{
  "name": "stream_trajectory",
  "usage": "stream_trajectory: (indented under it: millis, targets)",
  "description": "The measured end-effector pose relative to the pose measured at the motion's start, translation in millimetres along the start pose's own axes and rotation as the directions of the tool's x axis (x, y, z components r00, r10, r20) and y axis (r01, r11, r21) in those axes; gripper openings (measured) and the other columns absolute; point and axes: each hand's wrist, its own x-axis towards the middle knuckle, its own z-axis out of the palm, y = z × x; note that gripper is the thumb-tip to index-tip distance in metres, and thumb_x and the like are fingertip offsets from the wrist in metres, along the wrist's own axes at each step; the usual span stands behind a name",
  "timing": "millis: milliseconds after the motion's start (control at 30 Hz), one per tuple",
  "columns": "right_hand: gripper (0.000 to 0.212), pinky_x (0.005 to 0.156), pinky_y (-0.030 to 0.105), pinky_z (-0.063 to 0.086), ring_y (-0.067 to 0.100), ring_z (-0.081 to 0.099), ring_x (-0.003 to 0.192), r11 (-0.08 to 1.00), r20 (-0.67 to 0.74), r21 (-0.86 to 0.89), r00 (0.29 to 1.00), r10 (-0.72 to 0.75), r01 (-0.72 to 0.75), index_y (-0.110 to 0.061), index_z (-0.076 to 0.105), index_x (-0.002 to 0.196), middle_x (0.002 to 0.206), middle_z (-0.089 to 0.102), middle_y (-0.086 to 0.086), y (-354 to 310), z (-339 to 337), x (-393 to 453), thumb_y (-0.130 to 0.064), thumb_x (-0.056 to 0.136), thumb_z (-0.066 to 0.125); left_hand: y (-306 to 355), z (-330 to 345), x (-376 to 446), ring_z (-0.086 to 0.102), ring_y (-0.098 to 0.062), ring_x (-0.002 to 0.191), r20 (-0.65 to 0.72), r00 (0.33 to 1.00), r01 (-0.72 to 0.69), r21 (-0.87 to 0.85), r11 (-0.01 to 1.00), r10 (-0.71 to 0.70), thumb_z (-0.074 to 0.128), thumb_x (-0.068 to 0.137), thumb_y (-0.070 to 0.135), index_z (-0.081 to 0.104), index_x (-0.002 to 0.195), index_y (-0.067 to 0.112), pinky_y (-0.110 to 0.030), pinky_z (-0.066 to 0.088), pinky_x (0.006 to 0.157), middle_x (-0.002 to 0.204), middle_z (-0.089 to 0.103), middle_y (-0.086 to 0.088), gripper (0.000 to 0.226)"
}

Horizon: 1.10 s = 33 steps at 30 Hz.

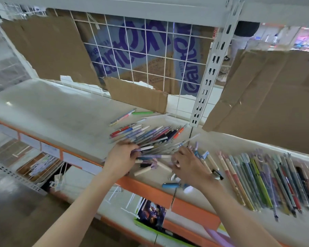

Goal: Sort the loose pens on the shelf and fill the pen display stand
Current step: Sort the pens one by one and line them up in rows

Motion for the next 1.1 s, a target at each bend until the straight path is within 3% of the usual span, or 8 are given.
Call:
stream_trajectory:
  millis: [167, 300, 400, 500, 633, 867, 1033, 1100]
  targets:
    - [0.020, 0.086, 0.032, 0.042, 0.013, 0.040, 0.102, 0.994, 0.108, -0.090, 0.993, -0.052, 0.062, -0.012, 0.057, 0.094, 0.099, 0.042, -0.003, 4.3, -10.7, -1.6, -0.032, 0.093, 0.054, 6.6, 0.4, -0.4, 0.058, -0.025, 0.083, -0.013, 1.000, -0.008, -0.034, 0.999, 0.007, 0.054, 0.093, 0.027, 0.068, 0.095, 0.019, -0.030, 0.040, 0.063, 0.089, 0.063, -0.005, 0.016]
    - [0.014, 0.073, 0.032, 0.046, 0.016, 0.056, 0.064, 0.951, -0.238, 0.308, 0.968, 0.082, -0.005, -0.013, 0.047, 0.081, 0.073, 0.059, 0.000, -2.7, -17.5, -0.5, -0.014, 0.094, 0.054, 20.9, -4.4, -8.6, 0.063, -0.020, 0.075, -0.057, 0.996, -0.072, -0.075, 0.995, 0.067, 0.053, 0.094, 0.035, 0.068, 0.097, 0.024, -0.031, 0.048, 0.061, 0.082, 0.070, 0.002, 0.019]
    - [0.016, 0.056, 0.028, 0.050, 0.015, 0.062, 0.056, 0.470, -0.185, 0.881, 0.871, 0.455, -0.058, -0.017, 0.044, 0.084, 0.063, 0.067, 0.001, -8.8, -29.9, 2.7, -0.010, 0.093, 0.055, 33.7, -7.3, -16.2, 0.061, -0.005, 0.076, -0.090, 0.988, -0.136, -0.166, 0.977, 0.122, 0.056, 0.090, 0.034, 0.072, 0.095, 0.023, -0.021, 0.046, 0.061, 0.083, 0.072, 0.009, 0.020]
    - [0.003, 0.063, 0.029, 0.053, 0.018, 0.066, 0.063, 0.228, -0.089, 0.973, 0.872, 0.480, -0.026, -0.009, 0.055, 0.090, 0.064, 0.068, 0.002, -8.7, -34.5, 0.1, -0.011, 0.093, 0.056, 38.7, -8.7, -18.2, 0.058, 0.003, 0.074, -0.049, 0.991, -0.130, -0.217, 0.967, 0.122, 0.059, 0.091, 0.030, 0.072, 0.096, 0.025, -0.007, 0.039, 0.060, 0.082, 0.070, 0.016, 0.015]
    - [0.010, 0.068, 0.029, 0.053, 0.019, 0.065, 0.066, 0.196, -0.076, 0.980, 0.884, 0.461, -0.018, -0.005, 0.058, 0.086, 0.064, 0.066, 0.003, -10.4, -34.8, -2.1, -0.012, 0.093, 0.056, 40.2, -11.0, -18.6, 0.062, 0.001, 0.070, -0.040, 0.990, -0.143, -0.267, 0.953, 0.137, 0.057, 0.091, 0.030, 0.071, 0.094, 0.025, -0.021, 0.047, 0.061, 0.078, 0.070, 0.016, 0.015]
    - [0.014, 0.062, 0.022, 0.052, 0.015, 0.066, 0.066, -0.020, 0.004, 1.000, 0.928, 0.372, 0.004, -0.002, 0.055, 0.086, 0.068, 0.067, 0.006, -37.7, -22.3, -9.6, -0.016, 0.086, 0.059, 53.8, -9.7, -20.7, 0.054, 0.011, 0.059, 0.028, 0.985, -0.150, -0.341, 0.928, 0.170, 0.054, 0.095, 0.020, 0.069, 0.087, 0.020, -0.006, 0.032, 0.051, 0.059, 0.055, 0.020, 0.017]
    - [0.014, 0.060, 0.020, 0.050, 0.013, 0.061, 0.061, 0.055, -0.070, 0.997, 0.896, 0.438, 0.051, -0.006, 0.055, 0.079, 0.066, 0.066, 0.004, -43.9, -18.7, -9.7, -0.010, 0.093, 0.054, 62.4, -4.2, -15.5, 0.050, -0.004, 0.052, 0.140, 0.989, 0.024, -0.432, 0.902, 0.040, 0.054, 0.094, 0.019, 0.073, 0.085, 0.015, -0.020, 0.038, 0.054, 0.056, 0.058, 0.007, 0.021]
    - [0.016, 0.057, 0.019, 0.048, 0.011, 0.058, 0.059, 0.140, -0.078, 0.990, 0.902, 0.424, 0.020, -0.006, 0.054, 0.078, 0.067, 0.066, 0.004, -38.7, -22.0, -10.4, -0.012, 0.093, 0.056, 67.2, 2.4, -15.3, 0.038, -0.003, 0.043, 0.281, 0.959, 0.220, -0.623, 0.750, -0.048, 0.052, 0.095, 0.017, 0.070, 0.079, 0.014, -0.020, 0.032, 0.049, 0.045, 0.045, 0.011, 0.024]
